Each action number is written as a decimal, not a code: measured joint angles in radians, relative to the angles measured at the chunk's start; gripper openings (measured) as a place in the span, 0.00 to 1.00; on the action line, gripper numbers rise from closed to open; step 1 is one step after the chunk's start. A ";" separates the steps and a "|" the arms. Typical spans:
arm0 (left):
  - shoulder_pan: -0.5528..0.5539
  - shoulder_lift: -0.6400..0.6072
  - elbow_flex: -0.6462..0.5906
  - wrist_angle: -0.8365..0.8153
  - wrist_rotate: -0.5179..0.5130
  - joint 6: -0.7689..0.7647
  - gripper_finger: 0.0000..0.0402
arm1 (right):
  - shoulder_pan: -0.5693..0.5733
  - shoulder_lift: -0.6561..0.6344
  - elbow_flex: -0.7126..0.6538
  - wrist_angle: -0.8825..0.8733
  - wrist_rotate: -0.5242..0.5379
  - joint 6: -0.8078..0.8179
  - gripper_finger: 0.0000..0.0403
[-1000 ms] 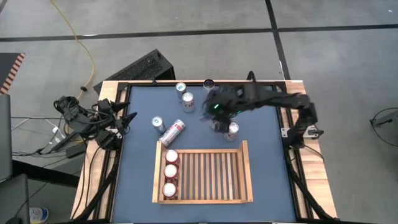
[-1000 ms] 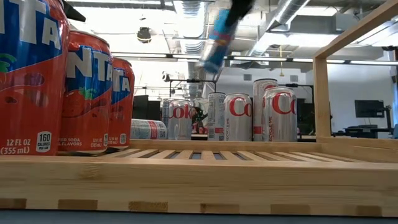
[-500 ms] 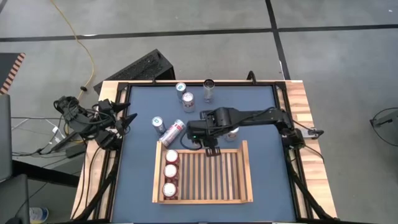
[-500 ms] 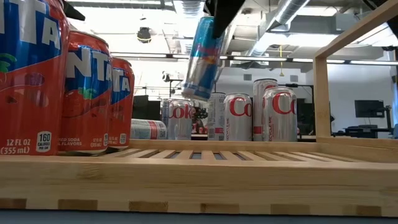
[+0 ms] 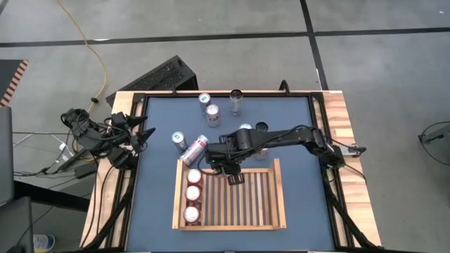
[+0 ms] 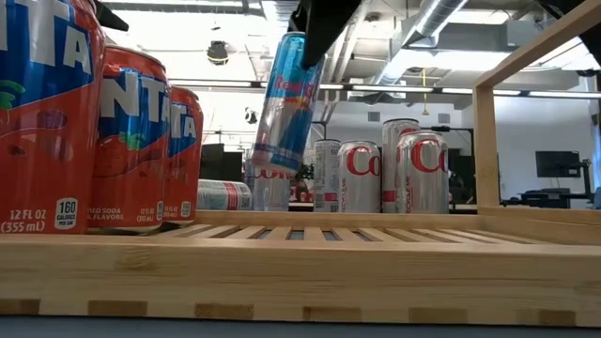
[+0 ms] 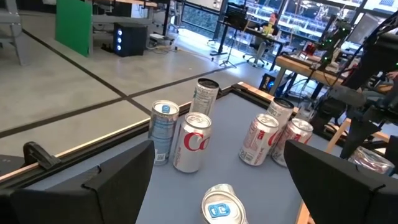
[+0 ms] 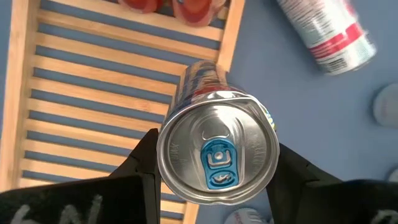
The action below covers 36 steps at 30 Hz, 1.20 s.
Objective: Place canned beverage on shelf
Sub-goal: Put the bottom blue soda can on the shelf
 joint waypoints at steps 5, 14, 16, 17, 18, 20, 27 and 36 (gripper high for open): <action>0.000 0.000 0.000 0.000 0.001 -0.002 0.87 | -0.003 0.002 0.000 0.035 -0.032 0.000 0.42; 0.000 0.000 0.000 0.000 0.001 -0.004 0.87 | -0.003 0.001 -0.021 0.096 -0.041 -0.009 0.42; 0.000 0.000 0.000 0.000 0.001 -0.004 0.87 | -0.003 0.003 -0.029 0.096 -0.046 -0.008 0.42; 0.000 0.000 0.000 0.000 0.000 -0.004 0.87 | -0.003 0.004 -0.029 0.098 -0.052 -0.008 0.42; 0.000 0.000 0.000 0.000 -0.001 -0.004 0.87 | -0.003 0.004 -0.029 0.103 -0.056 -0.009 0.42; 0.000 0.000 0.000 0.000 -0.002 -0.004 0.87 | -0.003 0.009 -0.026 0.110 -0.057 -0.018 0.42; 0.000 0.000 0.000 0.000 -0.003 -0.011 0.87 | -0.010 0.054 -0.025 0.093 -0.088 -0.035 0.42; 0.000 0.000 0.000 0.001 -0.004 -0.011 0.87 | -0.021 0.066 -0.013 0.083 -0.097 -0.055 0.42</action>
